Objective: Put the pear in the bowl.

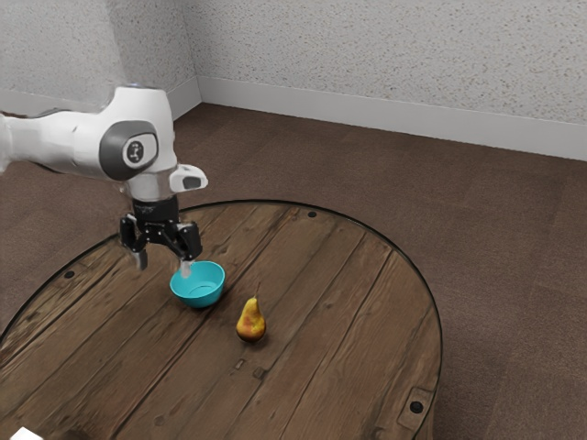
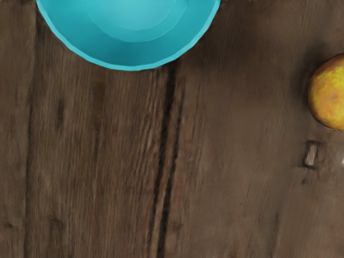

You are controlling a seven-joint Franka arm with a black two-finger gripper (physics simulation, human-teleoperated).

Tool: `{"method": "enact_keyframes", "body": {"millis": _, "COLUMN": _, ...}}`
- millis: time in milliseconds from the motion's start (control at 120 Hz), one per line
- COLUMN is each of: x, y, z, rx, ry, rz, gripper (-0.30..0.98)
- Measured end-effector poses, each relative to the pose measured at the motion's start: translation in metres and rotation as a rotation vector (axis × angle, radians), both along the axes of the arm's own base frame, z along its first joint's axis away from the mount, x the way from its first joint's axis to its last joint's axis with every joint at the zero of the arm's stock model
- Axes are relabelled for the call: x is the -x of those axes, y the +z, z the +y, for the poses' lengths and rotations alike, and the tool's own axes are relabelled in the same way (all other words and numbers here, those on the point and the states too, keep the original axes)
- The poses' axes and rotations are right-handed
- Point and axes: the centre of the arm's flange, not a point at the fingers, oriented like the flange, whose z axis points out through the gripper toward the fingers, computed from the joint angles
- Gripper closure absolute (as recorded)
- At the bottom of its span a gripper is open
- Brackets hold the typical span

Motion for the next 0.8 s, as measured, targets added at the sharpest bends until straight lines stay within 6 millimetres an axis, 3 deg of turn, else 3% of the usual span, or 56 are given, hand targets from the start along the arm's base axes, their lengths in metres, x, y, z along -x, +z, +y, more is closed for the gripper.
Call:
{"method": "enact_keyframes", "body": {"millis": 83, "x": -0.01, "y": -0.018, "z": -0.072, "rx": 0.011, "ry": -0.13, "rz": -0.042, "gripper": 0.0}}
{"method": "enact_keyframes", "body": {"millis": 133, "x": -0.006, "y": -0.029, "z": -0.117, "rx": 0.021, "ry": -0.209, "rz": -0.057, "gripper": 0.0}}
{"method": "enact_keyframes", "body": {"millis": 192, "x": 0.003, "y": -0.045, "z": -0.143, "rx": 0.039, "ry": -0.246, "rz": -0.066, "gripper": 0.0}}
{"method": "enact_keyframes", "body": {"millis": 342, "x": 0.005, "y": -0.067, "z": -0.13, "rx": 0.061, "ry": -0.205, "rz": -0.117, "gripper": 0.0}}
{"method": "enact_keyframes", "body": {"millis": 467, "x": 0.009, "y": -0.08, "z": -0.137, "rx": 0.068, "ry": -0.221, "rz": -0.15, "gripper": 0.0}}
{"method": "enact_keyframes", "body": {"millis": 800, "x": -0.007, "y": -0.112, "z": -0.12, "rx": 0.072, "ry": -0.205, "rz": -0.211, "gripper": 0.0}}
